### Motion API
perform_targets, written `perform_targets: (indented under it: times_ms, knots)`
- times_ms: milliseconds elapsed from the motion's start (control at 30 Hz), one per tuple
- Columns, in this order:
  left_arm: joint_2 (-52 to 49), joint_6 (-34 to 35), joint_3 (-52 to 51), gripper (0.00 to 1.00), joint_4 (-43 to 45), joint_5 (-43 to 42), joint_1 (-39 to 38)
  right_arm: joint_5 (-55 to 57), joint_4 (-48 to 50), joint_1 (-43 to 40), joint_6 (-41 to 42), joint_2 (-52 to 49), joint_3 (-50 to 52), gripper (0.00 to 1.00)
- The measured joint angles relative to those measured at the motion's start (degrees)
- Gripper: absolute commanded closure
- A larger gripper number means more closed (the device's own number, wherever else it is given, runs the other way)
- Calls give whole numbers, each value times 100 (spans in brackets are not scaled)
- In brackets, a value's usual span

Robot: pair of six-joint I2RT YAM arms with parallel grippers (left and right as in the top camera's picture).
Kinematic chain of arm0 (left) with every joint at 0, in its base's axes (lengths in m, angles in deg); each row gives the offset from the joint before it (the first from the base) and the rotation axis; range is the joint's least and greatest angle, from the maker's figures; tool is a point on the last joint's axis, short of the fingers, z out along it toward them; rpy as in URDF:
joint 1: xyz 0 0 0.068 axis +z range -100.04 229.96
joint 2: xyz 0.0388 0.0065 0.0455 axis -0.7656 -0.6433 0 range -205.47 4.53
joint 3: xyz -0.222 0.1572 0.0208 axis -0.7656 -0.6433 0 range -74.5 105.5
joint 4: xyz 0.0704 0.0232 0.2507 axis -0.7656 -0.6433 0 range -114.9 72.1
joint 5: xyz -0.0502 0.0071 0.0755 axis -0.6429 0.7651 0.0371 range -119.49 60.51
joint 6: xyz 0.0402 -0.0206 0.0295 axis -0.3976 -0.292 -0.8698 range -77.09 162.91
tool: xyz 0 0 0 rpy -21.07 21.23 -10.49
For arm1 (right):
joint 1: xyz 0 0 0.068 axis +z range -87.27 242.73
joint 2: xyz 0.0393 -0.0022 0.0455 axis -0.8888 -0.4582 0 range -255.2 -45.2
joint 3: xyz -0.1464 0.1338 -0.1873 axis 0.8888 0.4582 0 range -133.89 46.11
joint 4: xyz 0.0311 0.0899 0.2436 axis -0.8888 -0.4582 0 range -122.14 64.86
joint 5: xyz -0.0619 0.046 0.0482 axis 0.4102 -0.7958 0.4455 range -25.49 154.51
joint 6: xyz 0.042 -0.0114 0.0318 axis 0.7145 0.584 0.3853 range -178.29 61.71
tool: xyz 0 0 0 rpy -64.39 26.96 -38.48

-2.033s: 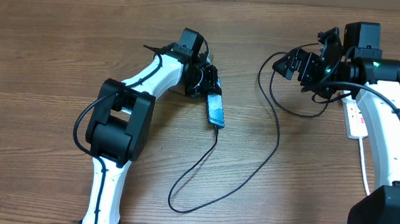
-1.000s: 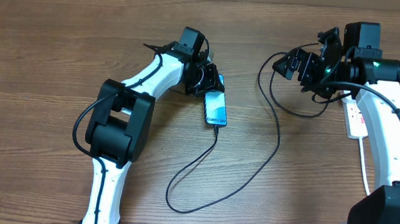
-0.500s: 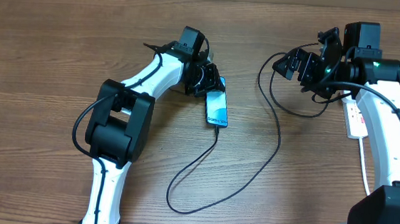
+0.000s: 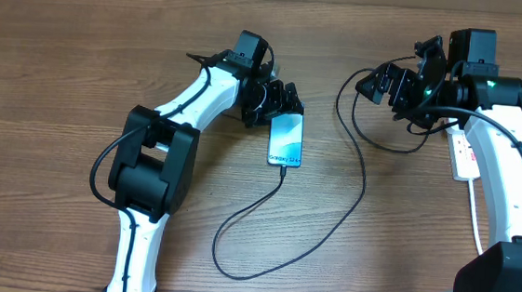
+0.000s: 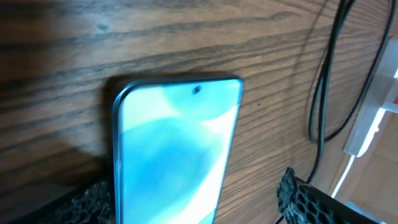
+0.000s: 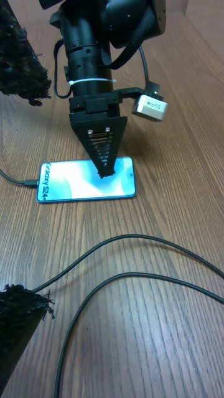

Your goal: Plug charger to phone and switch on socket

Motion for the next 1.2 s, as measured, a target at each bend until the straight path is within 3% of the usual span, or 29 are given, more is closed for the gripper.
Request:
perform_targets:
  times_ms: [200, 567, 833, 1200]
  knots:
    - [42, 7, 22, 0, -184, 127, 0, 0, -44, 0, 4, 0, 0, 0]
    - [140, -48, 90, 0, -841, 660, 87, 2, -138, 2, 4, 0, 0, 0]
    - [446, -741, -83, 0, -1390, 1746, 291, 229, -160, 0, 4, 0, 0, 0]
    - [2988, -2031, -201, 1, -1716, 2507, 295, 304, -166, 0, 2, 0, 0, 0]
